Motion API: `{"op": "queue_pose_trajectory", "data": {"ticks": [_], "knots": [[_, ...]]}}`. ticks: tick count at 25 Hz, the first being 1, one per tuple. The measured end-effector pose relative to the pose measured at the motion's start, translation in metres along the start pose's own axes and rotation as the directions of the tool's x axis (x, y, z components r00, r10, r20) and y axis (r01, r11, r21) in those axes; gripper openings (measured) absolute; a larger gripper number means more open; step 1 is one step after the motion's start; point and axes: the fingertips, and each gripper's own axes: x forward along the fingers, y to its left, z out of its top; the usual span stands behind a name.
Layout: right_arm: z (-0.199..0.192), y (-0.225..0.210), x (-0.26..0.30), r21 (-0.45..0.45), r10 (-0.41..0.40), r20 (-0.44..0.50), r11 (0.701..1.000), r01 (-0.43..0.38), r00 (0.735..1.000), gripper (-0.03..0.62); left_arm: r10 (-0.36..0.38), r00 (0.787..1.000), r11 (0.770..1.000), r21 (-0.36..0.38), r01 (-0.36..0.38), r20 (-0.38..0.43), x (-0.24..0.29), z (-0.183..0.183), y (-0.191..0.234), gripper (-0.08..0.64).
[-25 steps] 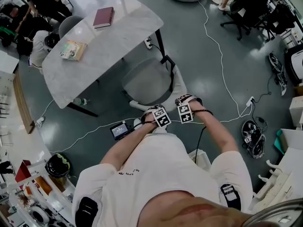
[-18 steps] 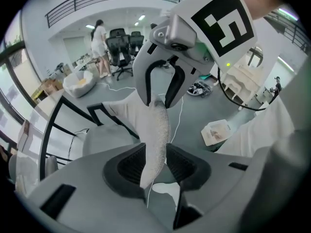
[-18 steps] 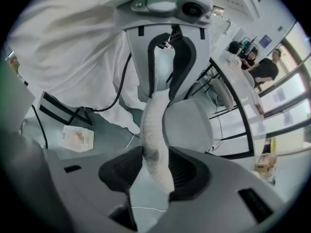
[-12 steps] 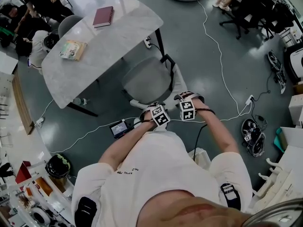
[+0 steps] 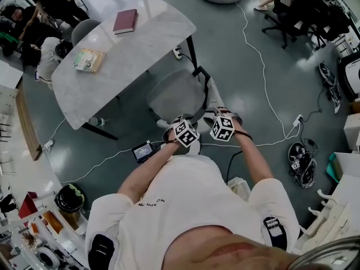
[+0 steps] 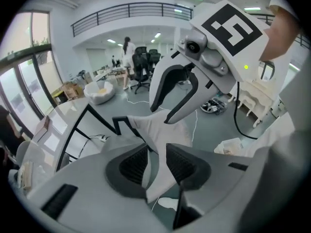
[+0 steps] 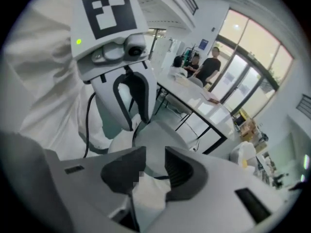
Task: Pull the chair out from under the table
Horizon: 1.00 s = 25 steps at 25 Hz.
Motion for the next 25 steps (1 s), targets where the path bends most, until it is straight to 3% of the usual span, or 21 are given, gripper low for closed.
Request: {"op": "queue_pose_trajectory", "data": {"ticks": [5,9,13,16,18,20,25], "knots": [[0.029,-0.033,-0.017,0.243,-0.139,0.108,0.964,0.109,0.984,0.126,0.056,0.994,0.994,-0.103,-0.047,0.094,-0.026,0.024,0.03,0.117],[0.048,-0.053,-0.036,0.415,-0.266,0.163,0.892,0.179,0.95,0.126,0.099,0.982,0.981,-0.182,-0.069,0.161,-0.049,0.035,0.051,0.117],[0.067,-0.067,-0.054,0.546,-0.36,0.212,0.815,0.196,0.908,0.124,0.163,0.954,0.957,-0.277,-0.09,0.253,-0.076,0.053,0.071,0.117],[0.082,-0.081,-0.074,0.665,-0.451,0.241,0.722,0.192,0.859,0.122,0.214,0.911,0.929,-0.361,-0.079,0.352,-0.1,0.071,0.082,0.11],[0.09,-0.091,-0.089,0.748,-0.52,0.246,0.639,0.181,0.818,0.115,0.242,0.876,0.912,-0.407,-0.057,0.418,-0.117,0.085,0.086,0.11],[0.097,-0.099,-0.104,0.795,-0.574,0.249,0.581,0.174,0.78,0.114,0.274,0.833,0.899,-0.435,-0.044,0.481,-0.135,0.097,0.092,0.11],[0.124,-0.111,-0.133,0.82,-0.649,0.283,0.546,0.173,0.707,0.093,0.355,0.722,0.885,-0.462,-0.057,0.593,-0.184,0.119,0.107,0.103]]}}
